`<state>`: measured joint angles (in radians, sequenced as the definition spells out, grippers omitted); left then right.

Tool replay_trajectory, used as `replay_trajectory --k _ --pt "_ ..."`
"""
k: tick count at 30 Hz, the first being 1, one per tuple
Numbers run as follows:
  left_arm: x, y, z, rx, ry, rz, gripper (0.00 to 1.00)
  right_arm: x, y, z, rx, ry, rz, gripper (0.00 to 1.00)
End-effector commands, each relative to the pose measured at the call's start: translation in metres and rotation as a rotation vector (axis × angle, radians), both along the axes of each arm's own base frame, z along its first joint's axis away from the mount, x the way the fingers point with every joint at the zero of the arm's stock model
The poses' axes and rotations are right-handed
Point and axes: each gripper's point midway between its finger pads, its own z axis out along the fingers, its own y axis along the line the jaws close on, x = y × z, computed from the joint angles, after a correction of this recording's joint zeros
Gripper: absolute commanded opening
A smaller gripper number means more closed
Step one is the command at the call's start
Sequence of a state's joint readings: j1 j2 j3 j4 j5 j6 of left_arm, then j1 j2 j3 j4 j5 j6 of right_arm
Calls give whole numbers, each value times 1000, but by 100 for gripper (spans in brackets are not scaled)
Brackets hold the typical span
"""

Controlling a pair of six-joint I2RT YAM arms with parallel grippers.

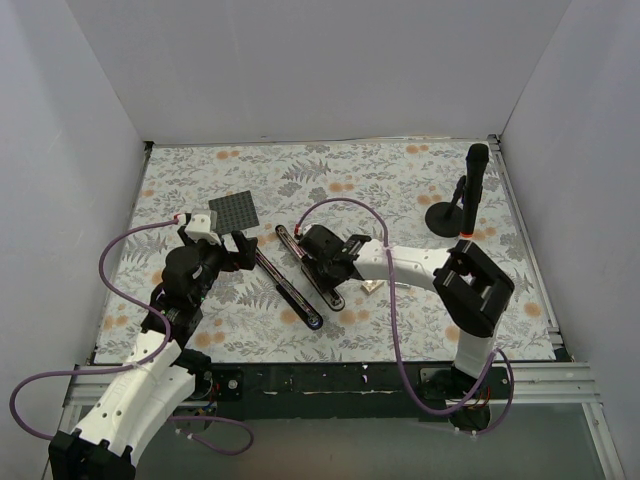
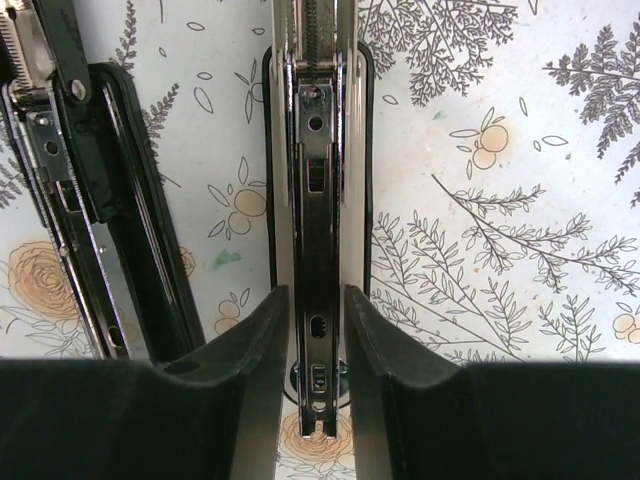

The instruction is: Load the staples into the stapler

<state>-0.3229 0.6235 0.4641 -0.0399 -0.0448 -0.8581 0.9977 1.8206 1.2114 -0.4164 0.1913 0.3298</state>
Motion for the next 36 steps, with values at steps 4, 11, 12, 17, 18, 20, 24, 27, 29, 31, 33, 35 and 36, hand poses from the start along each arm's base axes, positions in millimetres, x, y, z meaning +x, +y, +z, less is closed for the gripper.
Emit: replay_trajectory --k 4,11,12,17,18,20,24,27,29,31,33,35,36 --pt "-2 2 10 -7 -27 6 98 -7 4 42 80 -21 52 60" --pt "-6 7 23 -41 -57 37 98 12 -40 98 101 -115 -81 89" --pt "-6 8 25 -46 -59 42 98 12 -52 93 90 -104 -110 93" --pt "-11 9 36 -76 -85 45 98 22 -115 87 164 -25 -317 97" --pt "-12 10 37 -81 -86 49 98 23 -134 74 150 3 -374 97" --pt "-12 11 40 -87 -92 58 98 24 -150 74 160 -11 -438 93" --pt "-15 8 42 -93 -98 51 98 29 -187 59 113 -12 -577 82" --pt "-18 6 46 -94 -110 41 98 33 -203 51 68 -2 -643 74" --pt "-19 4 48 -95 -119 33 98 36 -209 47 38 1 -669 65" --pt "-20 2 48 -94 -122 25 98 40 -213 44 37 3 -692 52" --pt "-21 2 49 -94 -127 24 98 40 -213 39 37 17 -690 44" --pt "-23 0 50 -95 -129 15 98 41 -211 34 39 33 -688 39" --pt "-23 1 51 -93 -131 19 98 41 -210 32 37 39 -691 38"
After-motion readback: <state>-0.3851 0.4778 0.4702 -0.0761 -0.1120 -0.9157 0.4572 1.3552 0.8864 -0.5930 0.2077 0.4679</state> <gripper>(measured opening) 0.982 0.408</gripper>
